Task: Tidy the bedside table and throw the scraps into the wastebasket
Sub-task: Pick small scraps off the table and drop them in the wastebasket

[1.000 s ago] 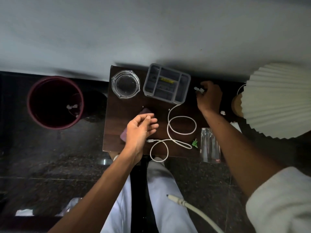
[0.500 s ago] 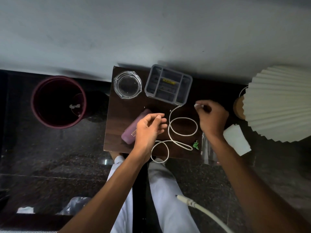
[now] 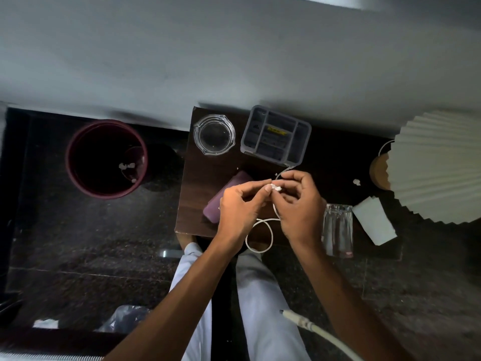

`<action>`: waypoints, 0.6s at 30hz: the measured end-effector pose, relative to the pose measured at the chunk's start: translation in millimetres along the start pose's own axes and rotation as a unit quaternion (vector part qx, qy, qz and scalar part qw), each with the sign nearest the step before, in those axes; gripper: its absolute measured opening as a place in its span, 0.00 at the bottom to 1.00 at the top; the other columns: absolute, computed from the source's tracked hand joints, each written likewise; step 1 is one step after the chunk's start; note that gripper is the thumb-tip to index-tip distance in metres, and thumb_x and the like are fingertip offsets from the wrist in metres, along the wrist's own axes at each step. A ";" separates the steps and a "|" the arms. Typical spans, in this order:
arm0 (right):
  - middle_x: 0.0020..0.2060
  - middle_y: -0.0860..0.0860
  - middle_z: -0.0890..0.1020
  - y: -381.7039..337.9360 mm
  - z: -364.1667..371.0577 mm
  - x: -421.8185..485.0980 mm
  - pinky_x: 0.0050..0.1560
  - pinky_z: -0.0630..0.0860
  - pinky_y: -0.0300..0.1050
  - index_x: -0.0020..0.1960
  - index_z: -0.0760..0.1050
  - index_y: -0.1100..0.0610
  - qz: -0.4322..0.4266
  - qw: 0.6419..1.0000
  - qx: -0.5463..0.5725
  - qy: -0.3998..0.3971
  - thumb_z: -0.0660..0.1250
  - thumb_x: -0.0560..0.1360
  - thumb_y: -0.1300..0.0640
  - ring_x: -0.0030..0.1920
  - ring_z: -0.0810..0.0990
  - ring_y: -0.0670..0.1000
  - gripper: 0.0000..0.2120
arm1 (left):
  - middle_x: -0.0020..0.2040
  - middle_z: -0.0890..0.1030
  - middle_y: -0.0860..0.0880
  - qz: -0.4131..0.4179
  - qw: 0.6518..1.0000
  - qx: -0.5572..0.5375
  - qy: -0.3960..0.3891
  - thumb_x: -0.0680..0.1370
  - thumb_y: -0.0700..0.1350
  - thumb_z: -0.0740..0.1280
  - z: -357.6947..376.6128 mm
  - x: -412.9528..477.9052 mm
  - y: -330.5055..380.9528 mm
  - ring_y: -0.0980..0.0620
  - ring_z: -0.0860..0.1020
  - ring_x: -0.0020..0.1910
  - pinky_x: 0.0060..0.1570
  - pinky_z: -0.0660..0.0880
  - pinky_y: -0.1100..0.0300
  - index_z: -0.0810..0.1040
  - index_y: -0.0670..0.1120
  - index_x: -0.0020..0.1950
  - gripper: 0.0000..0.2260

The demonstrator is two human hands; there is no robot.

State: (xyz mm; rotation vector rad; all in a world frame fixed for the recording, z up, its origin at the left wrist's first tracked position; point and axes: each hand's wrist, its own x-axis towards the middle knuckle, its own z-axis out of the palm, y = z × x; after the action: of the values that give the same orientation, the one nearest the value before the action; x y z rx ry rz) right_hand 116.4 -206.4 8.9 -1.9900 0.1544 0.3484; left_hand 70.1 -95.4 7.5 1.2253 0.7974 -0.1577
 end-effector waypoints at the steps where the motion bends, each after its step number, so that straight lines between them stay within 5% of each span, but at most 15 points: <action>1: 0.43 0.47 0.86 -1.7 3.9 -1.4 0.45 0.83 0.39 0.54 0.77 0.50 0.000 1.000 -0.004 -0.002 0.75 0.72 0.63 0.45 0.86 0.42 0.16 | 0.52 0.88 0.44 -0.007 1.000 -0.010 0.007 0.80 0.41 0.71 -3.5 -0.7 0.4 0.45 0.86 0.53 0.60 0.81 0.44 0.85 0.42 0.58 0.09; 13: 0.48 0.47 0.86 -29.1 61.7 -22.9 0.48 0.81 0.33 0.62 0.76 0.56 -0.022 0.997 -0.008 -0.067 0.72 0.75 0.65 0.49 0.85 0.38 0.17 | 0.48 0.89 0.51 -0.025 0.994 -0.048 0.093 0.75 0.44 0.76 -62.4 3.5 3.4 0.54 0.87 0.51 0.52 0.83 0.57 0.88 0.46 0.53 0.07; 18: 0.44 0.44 0.87 -38.4 88.1 -24.1 0.48 0.81 0.36 0.61 0.77 0.54 -0.050 0.995 -0.057 -0.065 0.74 0.74 0.63 0.45 0.85 0.37 0.17 | 0.47 0.88 0.55 -0.035 0.993 -0.019 0.114 0.73 0.47 0.78 -92.8 10.6 5.8 0.56 0.86 0.50 0.56 0.82 0.53 0.89 0.50 0.48 0.05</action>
State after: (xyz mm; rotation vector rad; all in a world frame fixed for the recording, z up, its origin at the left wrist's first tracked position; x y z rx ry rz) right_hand 88.2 -111.5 14.5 -2.0725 -0.0482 0.4294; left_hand 38.1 -8.3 -4.9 1.1922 1.0381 -0.0597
